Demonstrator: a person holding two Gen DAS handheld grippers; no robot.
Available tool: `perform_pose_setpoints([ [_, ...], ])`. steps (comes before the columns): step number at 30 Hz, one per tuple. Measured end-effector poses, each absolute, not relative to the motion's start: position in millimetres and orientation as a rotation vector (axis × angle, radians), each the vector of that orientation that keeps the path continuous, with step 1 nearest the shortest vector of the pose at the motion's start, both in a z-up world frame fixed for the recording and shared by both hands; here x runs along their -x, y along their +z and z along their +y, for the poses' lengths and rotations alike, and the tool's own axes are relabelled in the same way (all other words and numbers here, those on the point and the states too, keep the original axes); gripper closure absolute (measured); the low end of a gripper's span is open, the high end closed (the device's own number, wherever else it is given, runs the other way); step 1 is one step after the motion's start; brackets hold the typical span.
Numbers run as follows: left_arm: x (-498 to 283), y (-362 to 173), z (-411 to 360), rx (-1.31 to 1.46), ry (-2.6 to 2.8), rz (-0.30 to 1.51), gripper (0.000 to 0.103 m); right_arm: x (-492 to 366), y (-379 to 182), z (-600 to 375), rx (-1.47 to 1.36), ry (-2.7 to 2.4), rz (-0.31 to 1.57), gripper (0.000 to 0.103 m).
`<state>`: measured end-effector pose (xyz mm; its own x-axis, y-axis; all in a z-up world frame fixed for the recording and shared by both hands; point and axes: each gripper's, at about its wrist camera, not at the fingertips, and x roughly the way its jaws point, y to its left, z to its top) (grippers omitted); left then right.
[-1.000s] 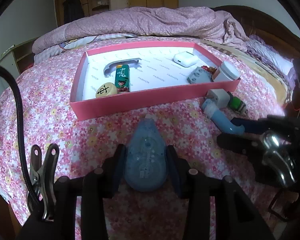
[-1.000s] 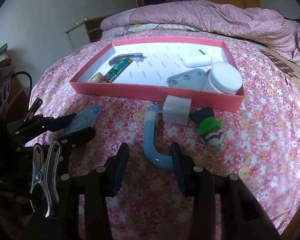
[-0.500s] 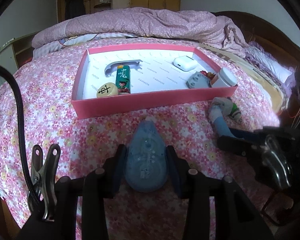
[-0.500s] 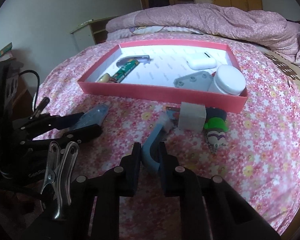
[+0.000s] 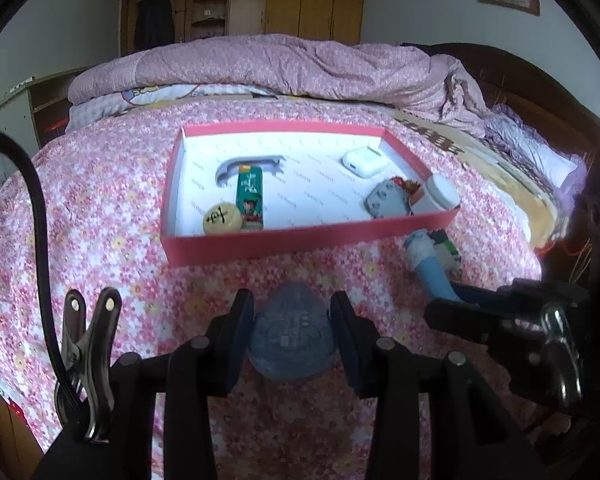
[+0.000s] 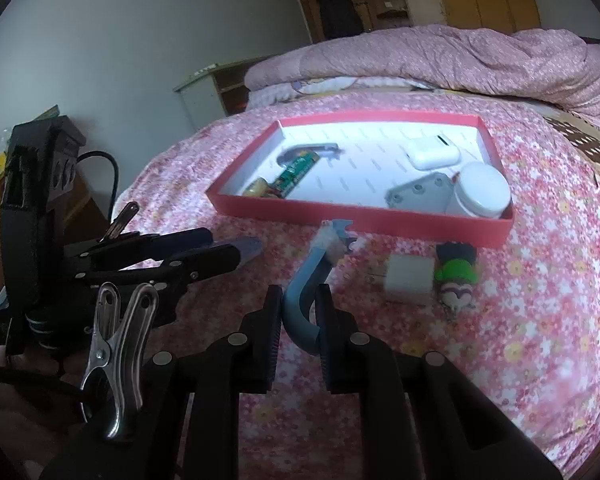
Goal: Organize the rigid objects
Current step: 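Grasp the blue curved tube with the right gripper and lift it, then carry the blue case and blue tube over the tray and release them inside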
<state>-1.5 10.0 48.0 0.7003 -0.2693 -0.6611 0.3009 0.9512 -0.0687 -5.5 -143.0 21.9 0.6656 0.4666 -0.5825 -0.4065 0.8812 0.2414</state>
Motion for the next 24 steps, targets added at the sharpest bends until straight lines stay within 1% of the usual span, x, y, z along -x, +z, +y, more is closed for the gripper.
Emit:
perform_pose_setpoints([
  [10,-13,62,7,-0.049,-0.325,0.695,0.061,-5,26,-144,-0.08,0.479,0.696,0.085],
  [24,-41,88,3,-0.045,-0.333,0.658,0.061,-24,46,-152,-0.117,0.506,0.68,0.085],
])
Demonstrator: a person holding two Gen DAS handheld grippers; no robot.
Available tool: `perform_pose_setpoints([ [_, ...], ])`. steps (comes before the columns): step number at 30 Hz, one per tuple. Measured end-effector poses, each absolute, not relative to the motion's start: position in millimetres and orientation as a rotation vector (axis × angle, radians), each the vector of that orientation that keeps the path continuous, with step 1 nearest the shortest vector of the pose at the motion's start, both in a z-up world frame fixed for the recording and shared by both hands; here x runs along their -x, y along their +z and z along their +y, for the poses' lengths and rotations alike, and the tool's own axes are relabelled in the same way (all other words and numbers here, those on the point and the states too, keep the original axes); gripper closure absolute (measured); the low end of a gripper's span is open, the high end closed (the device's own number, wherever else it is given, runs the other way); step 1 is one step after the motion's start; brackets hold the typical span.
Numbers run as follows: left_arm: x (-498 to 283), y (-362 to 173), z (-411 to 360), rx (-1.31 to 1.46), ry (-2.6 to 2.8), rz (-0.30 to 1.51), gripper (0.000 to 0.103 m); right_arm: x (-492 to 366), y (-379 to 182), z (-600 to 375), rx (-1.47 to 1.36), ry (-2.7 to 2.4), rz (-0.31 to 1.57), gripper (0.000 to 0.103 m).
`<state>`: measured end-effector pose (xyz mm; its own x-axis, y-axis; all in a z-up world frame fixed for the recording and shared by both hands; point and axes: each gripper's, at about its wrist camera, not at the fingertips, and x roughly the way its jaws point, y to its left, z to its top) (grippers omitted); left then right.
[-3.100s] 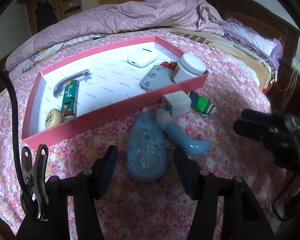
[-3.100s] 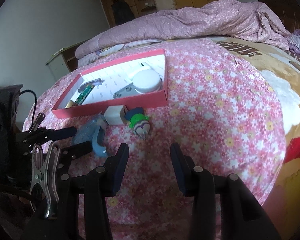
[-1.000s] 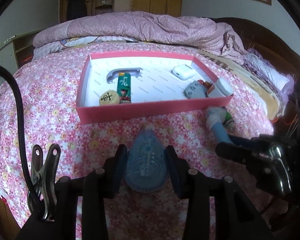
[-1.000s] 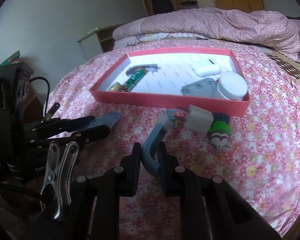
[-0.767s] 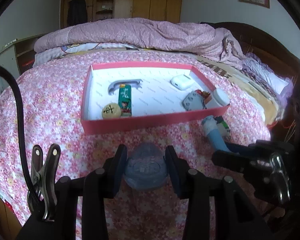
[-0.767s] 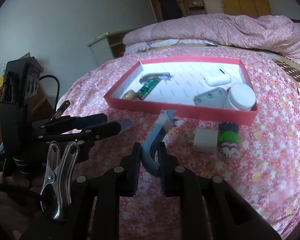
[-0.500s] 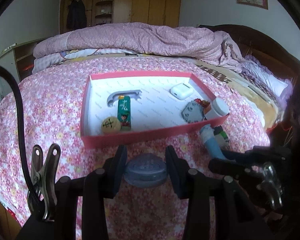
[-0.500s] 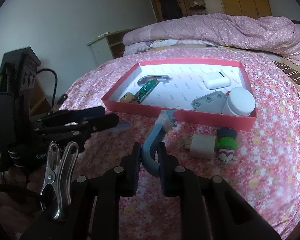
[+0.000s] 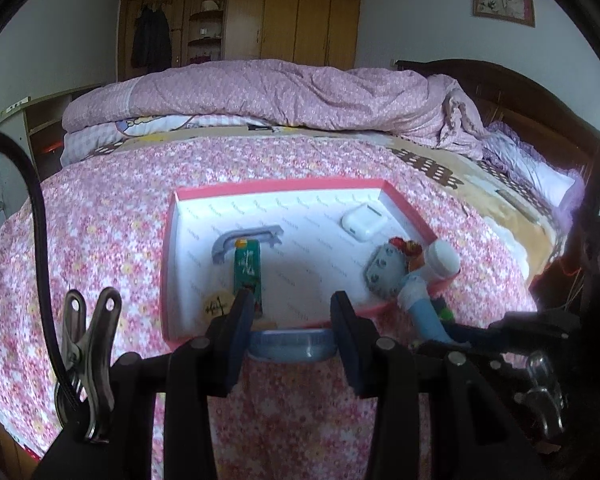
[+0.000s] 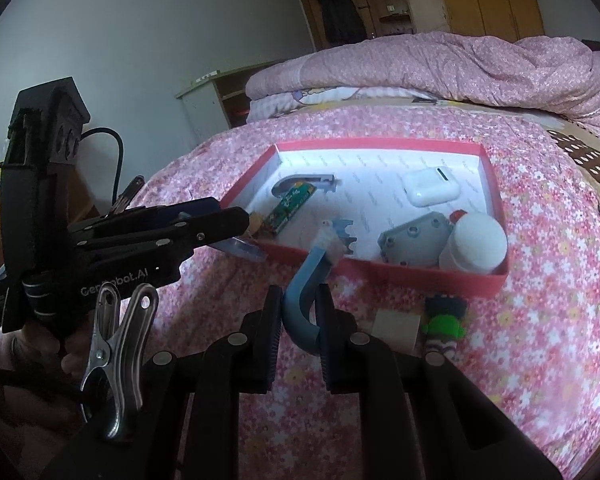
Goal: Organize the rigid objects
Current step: 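Carry the blue case and blue tube over the tray and release them inside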
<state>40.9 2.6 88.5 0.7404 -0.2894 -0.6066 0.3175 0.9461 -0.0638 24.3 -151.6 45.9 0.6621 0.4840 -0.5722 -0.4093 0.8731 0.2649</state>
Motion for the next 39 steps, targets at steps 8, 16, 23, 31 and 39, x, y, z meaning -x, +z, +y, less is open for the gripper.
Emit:
perform_pose_setpoints([
  [8,-62,111,-4,-0.069,-0.329,0.612,0.061,-40,60,-157,-0.133,0.51,0.671,0.085],
  [16,-100,114,-14,-0.093,-0.321,0.598,0.061,-61,60,-159,-0.147,0.498,0.687,0.085],
  [23,-140,99,-19,-0.072,-0.317,0.656,0.061,-84,52,-158,-0.161,0.495,0.721,0.085],
  [31,-167,90,-19,-0.055,-0.305,0.667,0.061,-104,42,-158,-0.177,0.482,0.753,0.085],
  [39,-179,81,-23,-0.087,-0.24,0.666,0.048,-110,37,-154,-0.159,0.458,0.763,0.085],
])
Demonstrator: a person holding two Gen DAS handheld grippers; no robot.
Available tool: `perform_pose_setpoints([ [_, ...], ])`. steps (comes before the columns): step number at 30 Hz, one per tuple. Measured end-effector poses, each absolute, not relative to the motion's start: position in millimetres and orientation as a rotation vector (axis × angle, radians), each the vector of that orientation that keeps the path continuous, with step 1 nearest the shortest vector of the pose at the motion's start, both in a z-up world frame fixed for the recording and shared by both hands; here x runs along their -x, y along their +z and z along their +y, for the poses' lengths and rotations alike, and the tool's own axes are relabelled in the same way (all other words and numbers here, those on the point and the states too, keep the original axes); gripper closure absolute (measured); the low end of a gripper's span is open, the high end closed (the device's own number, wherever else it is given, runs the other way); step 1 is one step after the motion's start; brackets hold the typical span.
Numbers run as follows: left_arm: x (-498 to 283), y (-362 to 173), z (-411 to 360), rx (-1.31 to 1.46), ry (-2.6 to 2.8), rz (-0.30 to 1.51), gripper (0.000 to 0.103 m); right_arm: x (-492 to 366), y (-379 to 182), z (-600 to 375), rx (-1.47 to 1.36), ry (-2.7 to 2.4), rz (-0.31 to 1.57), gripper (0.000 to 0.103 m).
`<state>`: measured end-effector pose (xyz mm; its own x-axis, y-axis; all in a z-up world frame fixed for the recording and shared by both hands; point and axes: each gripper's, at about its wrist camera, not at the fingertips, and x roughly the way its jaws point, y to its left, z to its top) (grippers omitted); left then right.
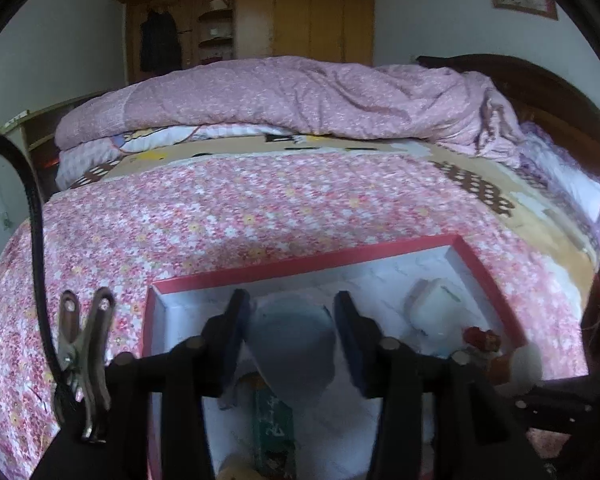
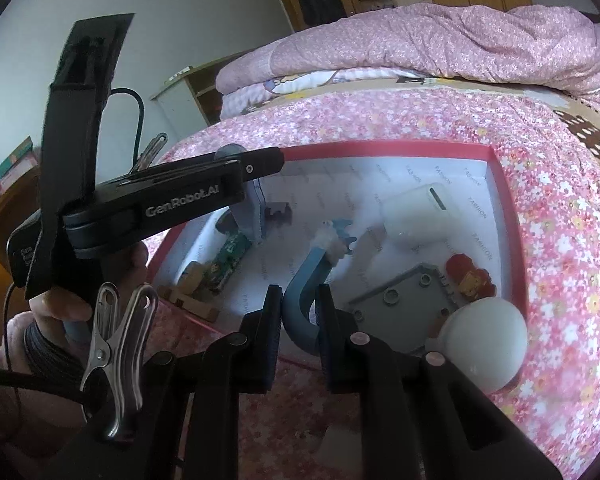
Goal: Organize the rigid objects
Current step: 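Carry the blue case and blue tube over the tray and release them inside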
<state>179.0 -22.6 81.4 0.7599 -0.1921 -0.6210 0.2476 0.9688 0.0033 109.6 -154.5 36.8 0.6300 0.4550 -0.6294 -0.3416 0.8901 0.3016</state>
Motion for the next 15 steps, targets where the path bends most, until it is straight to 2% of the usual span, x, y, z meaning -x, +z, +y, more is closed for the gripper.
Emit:
perform_pose_setpoints([
  [1,-180,79,-22,-0.087,-0.226,0.671,0.041,-110,37,-154,-0.158,0.454,0.764,0.085],
  [7,-181,72,-15,-0.064,-0.2,0.7,0.041,-110,35,-154,-0.171,0.442,0.777,0.085],
  [9,-179,72,-14,-0.068,-0.195,0.705,0.041,-111,36,-155,-0.176,0.434,0.776,0.083],
  [11,-175,71,-11,-0.064,-0.192,0.707,0.041,-110,37,-157,-0.185,0.428,0.767,0.077],
  [15,-169,71,-9,-0.051,-0.19,0.715,0.04,-106,40,-157,-0.187,0.425,0.753,0.075],
])
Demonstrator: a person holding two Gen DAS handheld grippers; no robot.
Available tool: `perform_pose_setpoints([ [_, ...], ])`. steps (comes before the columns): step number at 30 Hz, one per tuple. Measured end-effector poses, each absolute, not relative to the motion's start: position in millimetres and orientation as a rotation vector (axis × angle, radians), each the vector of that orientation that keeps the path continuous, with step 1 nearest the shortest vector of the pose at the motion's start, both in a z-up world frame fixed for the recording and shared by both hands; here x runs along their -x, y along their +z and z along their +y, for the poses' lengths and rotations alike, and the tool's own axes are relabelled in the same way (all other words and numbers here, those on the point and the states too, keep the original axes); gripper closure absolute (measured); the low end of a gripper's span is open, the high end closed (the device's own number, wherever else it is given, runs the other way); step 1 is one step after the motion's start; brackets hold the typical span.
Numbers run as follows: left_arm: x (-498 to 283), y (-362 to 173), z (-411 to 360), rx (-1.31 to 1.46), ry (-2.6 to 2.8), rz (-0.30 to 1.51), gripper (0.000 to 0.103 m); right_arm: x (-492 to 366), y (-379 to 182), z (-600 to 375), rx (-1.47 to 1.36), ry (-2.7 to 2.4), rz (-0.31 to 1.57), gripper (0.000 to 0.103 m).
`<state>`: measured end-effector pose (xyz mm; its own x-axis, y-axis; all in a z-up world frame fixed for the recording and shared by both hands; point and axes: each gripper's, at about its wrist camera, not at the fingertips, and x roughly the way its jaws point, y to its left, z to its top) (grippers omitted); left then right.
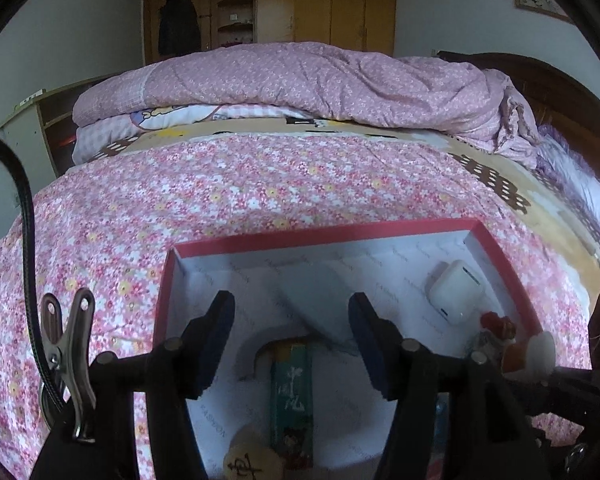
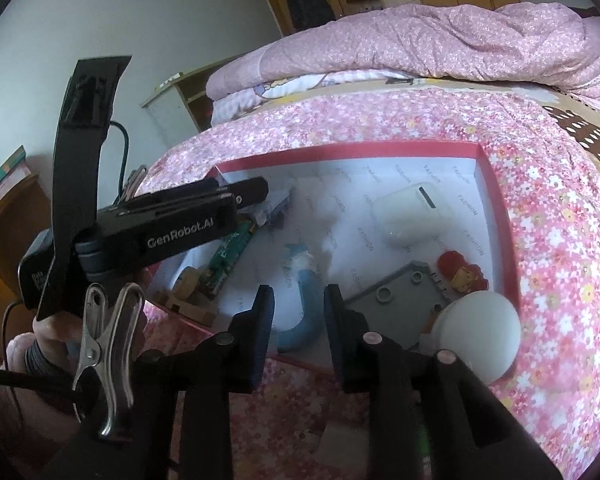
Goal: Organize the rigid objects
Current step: 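Carry the blue case and blue tube over the tray and release them inside, then withdraw both grippers from the tray toward the charger and figurine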
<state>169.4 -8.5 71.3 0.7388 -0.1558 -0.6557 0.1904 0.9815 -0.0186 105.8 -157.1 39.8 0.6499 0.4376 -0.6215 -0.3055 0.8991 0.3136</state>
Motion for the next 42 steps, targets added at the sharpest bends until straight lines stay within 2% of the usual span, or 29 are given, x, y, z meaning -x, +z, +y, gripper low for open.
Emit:
perform_pose_setpoints([
  [6,-160,74,-5,-0.036,-0.192,0.718,0.04,-98,44,-157,-0.18,0.415,0.741,0.073],
  [10,-152,75,-4,-0.035,-0.196,0.726,0.04,-92,46,-158,-0.187,0.41,0.731,0.068],
  [42,-68,64,5,-0.013,-0.212,0.781,0.04,-15,32,-195,-0.196,0.293,0.75,0.068],
])
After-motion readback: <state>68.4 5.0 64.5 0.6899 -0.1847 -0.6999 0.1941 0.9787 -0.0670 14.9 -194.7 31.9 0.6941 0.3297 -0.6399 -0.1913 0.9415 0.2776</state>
